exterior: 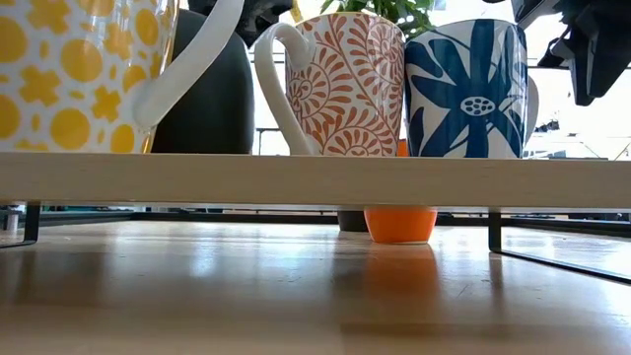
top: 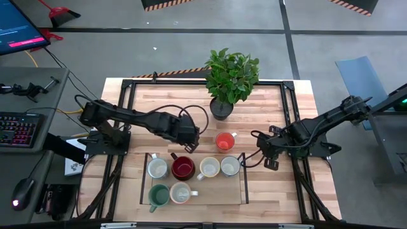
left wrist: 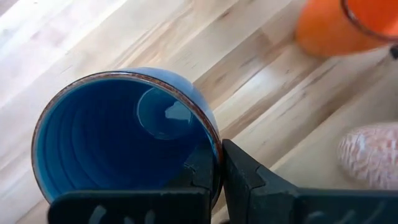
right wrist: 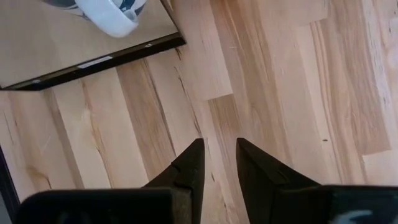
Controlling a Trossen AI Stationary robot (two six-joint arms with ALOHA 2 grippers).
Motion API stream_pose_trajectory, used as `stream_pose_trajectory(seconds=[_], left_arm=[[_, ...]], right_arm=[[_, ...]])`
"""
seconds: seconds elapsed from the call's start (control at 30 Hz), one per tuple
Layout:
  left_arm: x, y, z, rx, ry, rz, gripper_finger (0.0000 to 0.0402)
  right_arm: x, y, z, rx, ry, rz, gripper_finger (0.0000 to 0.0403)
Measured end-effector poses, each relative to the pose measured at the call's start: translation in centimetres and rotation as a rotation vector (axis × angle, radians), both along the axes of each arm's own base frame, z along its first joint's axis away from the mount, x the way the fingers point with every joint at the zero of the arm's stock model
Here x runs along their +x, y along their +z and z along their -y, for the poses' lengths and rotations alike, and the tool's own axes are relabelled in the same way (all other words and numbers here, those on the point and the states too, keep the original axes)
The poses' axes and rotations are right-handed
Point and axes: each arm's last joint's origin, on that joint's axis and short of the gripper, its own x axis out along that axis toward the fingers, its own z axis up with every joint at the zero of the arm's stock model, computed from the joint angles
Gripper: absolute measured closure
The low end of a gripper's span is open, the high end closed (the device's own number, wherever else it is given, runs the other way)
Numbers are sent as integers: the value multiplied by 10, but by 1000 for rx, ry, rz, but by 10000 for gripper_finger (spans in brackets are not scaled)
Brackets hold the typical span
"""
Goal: Place coffee mugs
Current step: Put the blue mug on the shelf
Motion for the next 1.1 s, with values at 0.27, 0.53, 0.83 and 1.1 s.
stream_pose_trajectory(seconds=[0.27,0.53,0.83,1.1], left_arm=[[3,-24,0,2,54,-7,399],[5,-28,-3,3,80,-3,400],[10,-37,-6,-8,110,-21,400],[19,-53,-3,-62,83,-60,397]], right_arm=[[0,0,0,10,-17,0,331],[1,0,-1,15,-17,11,331],[3,1,-1,30,-36,30,331],[3,1,-2,41,-62,33,331]])
